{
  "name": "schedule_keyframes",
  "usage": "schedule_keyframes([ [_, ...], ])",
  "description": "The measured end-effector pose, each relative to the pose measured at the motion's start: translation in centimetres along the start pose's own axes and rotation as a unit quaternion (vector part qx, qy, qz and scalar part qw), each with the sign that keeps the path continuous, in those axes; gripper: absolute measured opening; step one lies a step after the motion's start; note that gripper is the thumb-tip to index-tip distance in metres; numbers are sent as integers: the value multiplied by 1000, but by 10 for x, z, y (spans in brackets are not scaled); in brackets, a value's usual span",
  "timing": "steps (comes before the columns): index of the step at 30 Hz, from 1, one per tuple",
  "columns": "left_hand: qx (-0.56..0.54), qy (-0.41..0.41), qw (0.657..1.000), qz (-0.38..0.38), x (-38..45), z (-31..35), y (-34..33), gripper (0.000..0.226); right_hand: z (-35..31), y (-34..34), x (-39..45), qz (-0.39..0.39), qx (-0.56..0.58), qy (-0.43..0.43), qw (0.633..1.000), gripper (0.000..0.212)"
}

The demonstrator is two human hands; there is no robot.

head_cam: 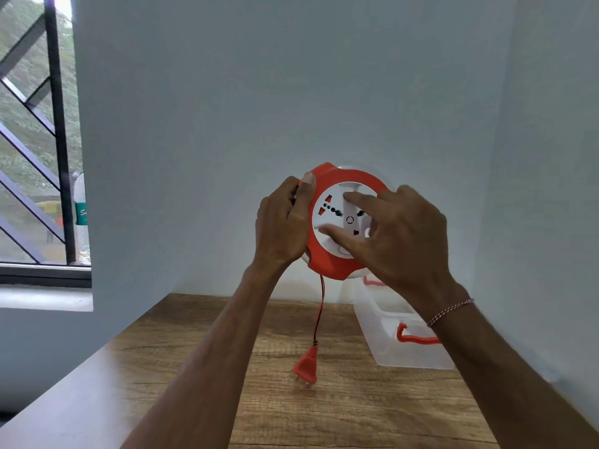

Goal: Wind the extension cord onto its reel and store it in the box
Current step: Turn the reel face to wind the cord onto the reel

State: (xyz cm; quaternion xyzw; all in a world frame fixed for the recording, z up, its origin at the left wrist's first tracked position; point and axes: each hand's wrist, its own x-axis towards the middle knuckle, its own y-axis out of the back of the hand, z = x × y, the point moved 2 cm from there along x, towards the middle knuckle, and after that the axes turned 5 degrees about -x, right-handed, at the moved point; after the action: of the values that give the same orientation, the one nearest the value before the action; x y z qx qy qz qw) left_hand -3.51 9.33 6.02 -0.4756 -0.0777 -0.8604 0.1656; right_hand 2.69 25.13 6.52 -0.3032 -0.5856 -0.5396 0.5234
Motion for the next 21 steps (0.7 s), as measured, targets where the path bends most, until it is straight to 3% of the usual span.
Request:
schedule_keyframes([
  [5,6,3,1000,6,3,-2,3,42,8,6,8,-46,51,105,992,25],
  [11,2,-12,1000,7,4,-1,4,41,-3,5,4,-186,-50,122,974,58],
  [15,8,-18,1000,-1,3,-2,2,44,-9,4,1,-180,-110,123,970,61],
  [21,21,-25,999,-6,3,-1,2,43,-10,0,0,-183,-106,100,972,62],
])
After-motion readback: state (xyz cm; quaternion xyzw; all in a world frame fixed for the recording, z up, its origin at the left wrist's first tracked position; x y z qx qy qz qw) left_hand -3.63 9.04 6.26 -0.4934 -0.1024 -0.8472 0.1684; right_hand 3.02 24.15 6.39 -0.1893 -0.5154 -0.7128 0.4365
